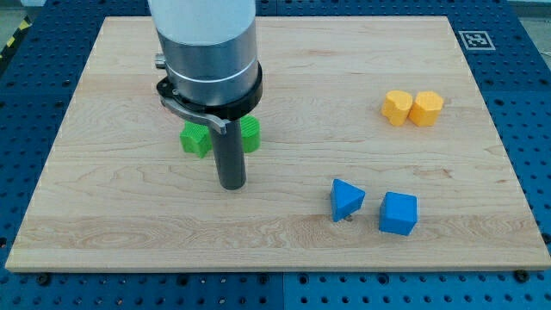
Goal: Move the green circle to the left side of the yellow heart
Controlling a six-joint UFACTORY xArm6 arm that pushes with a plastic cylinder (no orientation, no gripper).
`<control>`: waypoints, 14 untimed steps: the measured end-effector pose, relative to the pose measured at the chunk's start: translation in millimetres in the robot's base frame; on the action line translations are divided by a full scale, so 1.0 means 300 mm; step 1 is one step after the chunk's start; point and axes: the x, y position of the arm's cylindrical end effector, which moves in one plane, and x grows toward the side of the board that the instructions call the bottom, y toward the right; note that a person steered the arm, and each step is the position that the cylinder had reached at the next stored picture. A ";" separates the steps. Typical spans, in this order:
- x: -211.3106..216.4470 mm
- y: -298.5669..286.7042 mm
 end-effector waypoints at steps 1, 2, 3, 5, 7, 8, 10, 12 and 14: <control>-0.071 0.031; -0.169 0.031; -0.176 0.031; -0.268 -0.060; -0.279 0.166; -0.336 0.111; -0.343 0.285; -0.338 0.343; -0.338 0.349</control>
